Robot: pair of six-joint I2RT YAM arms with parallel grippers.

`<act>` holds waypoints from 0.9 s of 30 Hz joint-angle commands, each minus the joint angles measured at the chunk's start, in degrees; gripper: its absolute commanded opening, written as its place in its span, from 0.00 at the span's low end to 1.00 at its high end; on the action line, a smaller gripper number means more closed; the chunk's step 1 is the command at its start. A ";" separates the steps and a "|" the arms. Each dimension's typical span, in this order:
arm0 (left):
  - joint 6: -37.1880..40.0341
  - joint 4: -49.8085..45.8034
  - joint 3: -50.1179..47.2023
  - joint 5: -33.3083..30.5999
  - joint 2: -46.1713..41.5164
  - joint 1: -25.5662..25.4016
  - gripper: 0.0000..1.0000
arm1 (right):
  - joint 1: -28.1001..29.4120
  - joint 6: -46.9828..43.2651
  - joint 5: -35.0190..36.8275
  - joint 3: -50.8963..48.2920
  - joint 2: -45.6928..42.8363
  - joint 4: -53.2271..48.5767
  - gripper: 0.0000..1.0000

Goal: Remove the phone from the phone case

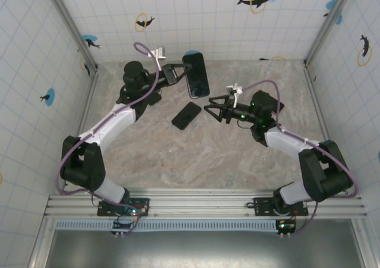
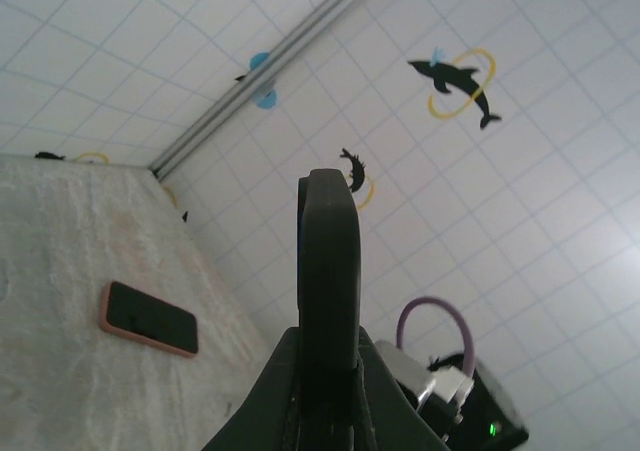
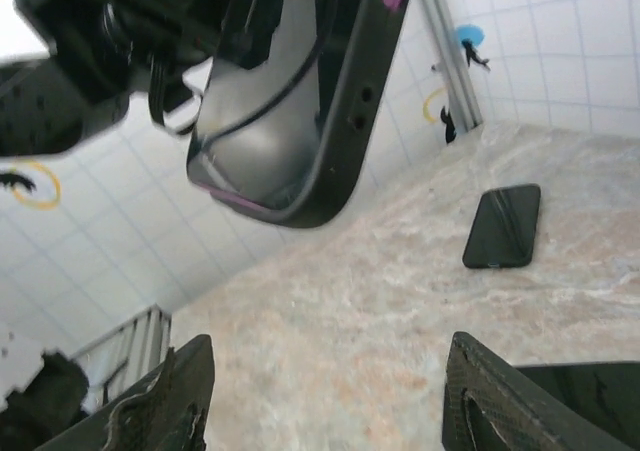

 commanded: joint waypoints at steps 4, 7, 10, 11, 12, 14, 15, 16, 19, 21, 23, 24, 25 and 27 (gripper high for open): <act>17.99 -4.72 1.88 13.11 -1.23 0.97 0.00 | -0.56 -21.75 -9.69 8.10 -1.02 -19.54 0.62; 18.54 -3.48 1.65 16.70 -1.30 0.93 0.00 | -0.16 -25.39 -11.79 10.15 -0.01 -20.38 0.60; 18.79 -2.03 0.86 18.10 -2.09 0.97 0.00 | -0.15 -29.18 -13.35 13.61 2.56 -24.85 0.56; 18.79 -1.93 0.64 18.25 -2.36 0.96 0.00 | -0.21 -30.22 -14.30 14.77 3.47 -26.41 0.55; 18.91 -1.86 0.57 18.61 -2.46 0.91 0.00 | -0.15 -30.89 -15.15 15.58 4.12 -27.34 0.53; 18.60 -1.58 0.49 19.24 -2.41 0.93 0.00 | 0.08 -31.44 -16.73 16.83 5.24 -28.15 0.49; 18.41 -1.45 0.58 19.60 -2.37 1.08 0.00 | 0.27 -31.67 -17.22 17.24 5.51 -28.15 0.47; 17.94 -1.26 0.63 20.07 -2.08 0.97 0.00 | 0.56 -32.01 -17.67 17.58 5.74 -28.27 0.45; 17.21 -0.83 0.81 20.28 -1.94 0.92 0.00 | 1.16 -32.99 -19.49 18.19 6.29 -28.22 0.40; 16.83 -0.75 0.98 20.23 -1.90 0.97 0.00 | 1.27 -33.37 -20.84 18.23 6.86 -28.23 0.37; 16.08 -0.26 0.90 20.24 -1.85 0.96 0.00 | 1.22 -33.50 -21.46 18.54 7.36 -28.23 0.33; 15.69 -0.05 0.90 20.31 -1.82 0.93 0.00 | 1.21 -33.46 -21.44 18.73 7.58 -28.22 0.33; 15.07 0.23 0.89 20.39 -1.69 0.93 0.00 | 1.19 -33.51 -21.35 19.01 7.71 -28.13 0.32; 14.10 0.70 0.85 20.71 -1.51 1.00 0.00 | 1.17 -33.46 -21.00 19.44 7.89 -28.07 0.28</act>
